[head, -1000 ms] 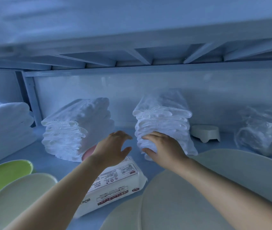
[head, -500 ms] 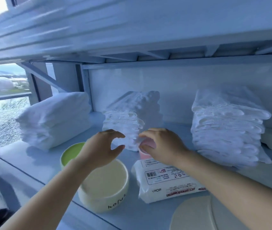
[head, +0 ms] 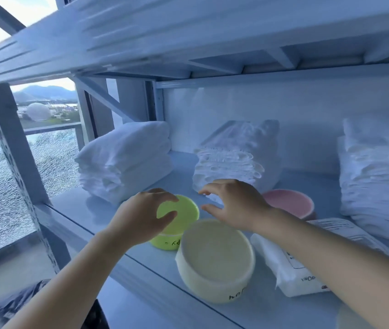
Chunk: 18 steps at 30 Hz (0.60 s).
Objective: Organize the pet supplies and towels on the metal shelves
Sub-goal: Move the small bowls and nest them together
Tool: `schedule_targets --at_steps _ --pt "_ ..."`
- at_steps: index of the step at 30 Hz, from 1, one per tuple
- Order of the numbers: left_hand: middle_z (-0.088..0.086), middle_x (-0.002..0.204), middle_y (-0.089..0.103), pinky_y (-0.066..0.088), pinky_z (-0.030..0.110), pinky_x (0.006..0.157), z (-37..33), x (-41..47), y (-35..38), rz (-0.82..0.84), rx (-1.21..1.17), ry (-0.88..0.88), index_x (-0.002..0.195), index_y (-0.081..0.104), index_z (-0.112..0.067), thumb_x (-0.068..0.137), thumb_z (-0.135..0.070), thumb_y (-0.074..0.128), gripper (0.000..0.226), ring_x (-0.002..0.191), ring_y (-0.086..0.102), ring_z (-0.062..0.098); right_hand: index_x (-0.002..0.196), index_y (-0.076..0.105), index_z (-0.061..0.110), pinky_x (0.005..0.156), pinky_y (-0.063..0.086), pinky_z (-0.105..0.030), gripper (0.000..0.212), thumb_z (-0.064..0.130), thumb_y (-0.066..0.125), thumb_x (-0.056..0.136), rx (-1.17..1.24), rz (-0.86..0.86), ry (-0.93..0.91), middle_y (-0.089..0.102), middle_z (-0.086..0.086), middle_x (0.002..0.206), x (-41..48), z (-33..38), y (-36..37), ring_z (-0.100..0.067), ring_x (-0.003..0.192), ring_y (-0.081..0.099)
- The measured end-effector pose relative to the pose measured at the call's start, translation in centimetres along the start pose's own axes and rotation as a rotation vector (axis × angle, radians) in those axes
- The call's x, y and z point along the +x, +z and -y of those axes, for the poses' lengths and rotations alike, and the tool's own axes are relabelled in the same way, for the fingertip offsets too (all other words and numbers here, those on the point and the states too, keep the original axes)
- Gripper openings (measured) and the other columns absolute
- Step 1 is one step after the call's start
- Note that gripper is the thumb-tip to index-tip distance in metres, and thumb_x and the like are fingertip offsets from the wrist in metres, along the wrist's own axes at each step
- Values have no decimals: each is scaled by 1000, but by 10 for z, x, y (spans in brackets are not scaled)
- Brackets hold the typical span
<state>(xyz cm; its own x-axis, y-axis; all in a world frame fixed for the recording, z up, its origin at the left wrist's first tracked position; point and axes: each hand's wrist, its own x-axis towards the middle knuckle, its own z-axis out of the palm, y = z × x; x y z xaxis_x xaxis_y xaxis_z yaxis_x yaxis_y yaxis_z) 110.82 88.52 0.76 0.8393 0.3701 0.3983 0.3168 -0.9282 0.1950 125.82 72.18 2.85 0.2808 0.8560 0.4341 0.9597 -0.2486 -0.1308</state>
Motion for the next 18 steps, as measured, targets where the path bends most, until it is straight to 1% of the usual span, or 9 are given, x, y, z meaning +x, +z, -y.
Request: schedule_targets --at_steps 2,4,7,9,11,12,15,17,18 --pt "-22 130 49 45 29 92 10 1 3 68 6 21 121 55 -40 85 -48 54 37 115 52 7 124 56 28 88 41 -27 37 42 56 90 12 24 18 60 8 122 8 2 6 -13 113 52" --pt "-19 140 41 41 30 100 19 2 7 137 15 38 127 51 -41 86 -47 55 41 125 44 7 125 55 29 91 42 -29 38 42 57 89 26 48 33 60 8 122 15 2 12 -13 113 52" --pt "-19 146 35 34 27 106 30 4 13 203 34 86 132 45 -42 90 -47 51 43 133 33 4 126 54 30 90 43 -28 39 43 57 89 28 86 44 59 8 122 26 0 19 -12 114 52" --pt "-19 147 32 32 27 108 35 4 15 230 26 116 134 43 -42 90 -51 45 45 136 27 2 127 53 32 91 43 -29 40 43 56 89 17 116 45 58 9 123 31 -2 22 -12 114 51" --pt "-21 148 30 34 29 107 37 6 15 232 41 143 135 41 -44 85 -60 34 53 137 24 0 127 52 32 92 42 -29 40 44 55 89 3 140 45 57 9 124 35 -3 24 -12 114 50" --pt "-22 148 30 35 29 106 39 8 16 225 51 152 135 41 -44 84 -61 31 55 138 23 -1 127 52 33 92 43 -29 40 45 55 89 -1 147 46 58 9 123 37 -4 25 -11 114 51" --pt "-24 147 29 36 28 105 44 16 23 191 23 158 135 41 -45 88 -56 34 48 137 23 -2 125 53 34 92 44 -31 38 45 56 88 -2 158 49 59 9 122 45 -7 27 -11 113 52" --pt "-24 145 33 38 24 100 49 23 29 143 0 136 132 44 -47 80 -62 24 57 135 28 -2 124 54 34 93 44 -32 37 45 56 88 17 173 54 59 9 122 50 -9 30 -12 113 52" --pt "-23 143 37 40 21 95 53 26 33 100 -10 120 129 48 -46 75 -65 20 63 132 33 -1 124 54 34 94 44 -32 37 44 57 88 29 185 57 59 9 122 53 -10 31 -12 113 52"
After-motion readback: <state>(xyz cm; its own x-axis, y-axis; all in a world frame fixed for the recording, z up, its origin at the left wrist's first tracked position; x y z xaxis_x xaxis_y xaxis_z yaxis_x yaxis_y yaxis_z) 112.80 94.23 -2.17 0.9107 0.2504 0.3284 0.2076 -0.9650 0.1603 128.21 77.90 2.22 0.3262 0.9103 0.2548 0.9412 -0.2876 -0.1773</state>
